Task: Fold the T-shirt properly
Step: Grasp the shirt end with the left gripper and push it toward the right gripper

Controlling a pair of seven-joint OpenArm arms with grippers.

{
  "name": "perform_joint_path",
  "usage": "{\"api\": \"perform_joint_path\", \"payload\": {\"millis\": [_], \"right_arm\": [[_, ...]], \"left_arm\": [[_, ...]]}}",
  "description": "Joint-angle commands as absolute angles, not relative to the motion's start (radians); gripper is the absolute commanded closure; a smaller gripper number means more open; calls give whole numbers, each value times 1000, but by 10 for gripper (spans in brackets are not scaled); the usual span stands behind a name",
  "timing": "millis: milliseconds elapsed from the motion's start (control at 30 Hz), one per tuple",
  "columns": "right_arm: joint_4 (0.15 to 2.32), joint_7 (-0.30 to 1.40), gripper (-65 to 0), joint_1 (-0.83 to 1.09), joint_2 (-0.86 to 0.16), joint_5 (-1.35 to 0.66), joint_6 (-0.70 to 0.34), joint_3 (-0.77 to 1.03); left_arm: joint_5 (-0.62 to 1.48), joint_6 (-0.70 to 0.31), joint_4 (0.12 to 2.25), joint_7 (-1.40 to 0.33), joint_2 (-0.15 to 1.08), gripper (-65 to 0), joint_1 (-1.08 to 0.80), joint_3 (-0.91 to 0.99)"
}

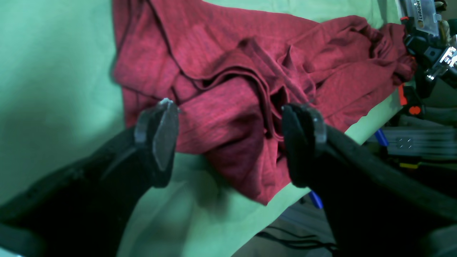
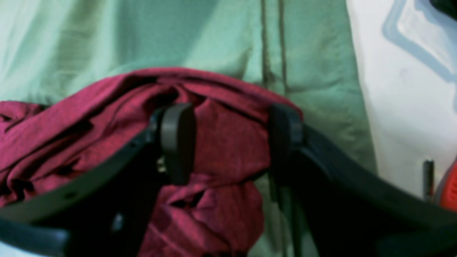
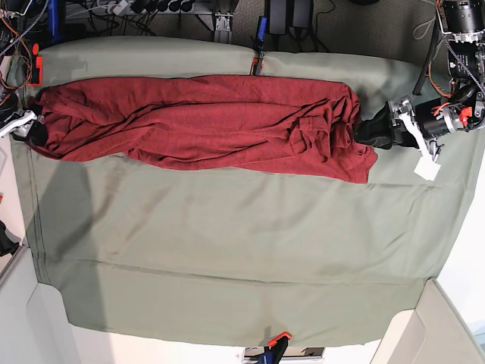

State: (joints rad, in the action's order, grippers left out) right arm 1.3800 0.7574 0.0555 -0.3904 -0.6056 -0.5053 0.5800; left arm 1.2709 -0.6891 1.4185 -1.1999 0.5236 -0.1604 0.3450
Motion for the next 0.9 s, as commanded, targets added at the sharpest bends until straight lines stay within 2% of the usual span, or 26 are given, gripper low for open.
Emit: {"api": "perform_joint_path", "payload": {"millis": [0,467,867], "right_arm": [[1395,746,-329,45,-412,-617,-513,587],[1395,753,-329,45,-412,-618,-513,587],[1395,753,-329,45,-412,-619,-513,587]], "left_arm": [[1289,-698,1434,-1185,531,-474,-150,351],[1252,-698,1434,-1171,410,-474,-150,333],[1123,-698,1434,-1132,299,-473,-150,192]]}}
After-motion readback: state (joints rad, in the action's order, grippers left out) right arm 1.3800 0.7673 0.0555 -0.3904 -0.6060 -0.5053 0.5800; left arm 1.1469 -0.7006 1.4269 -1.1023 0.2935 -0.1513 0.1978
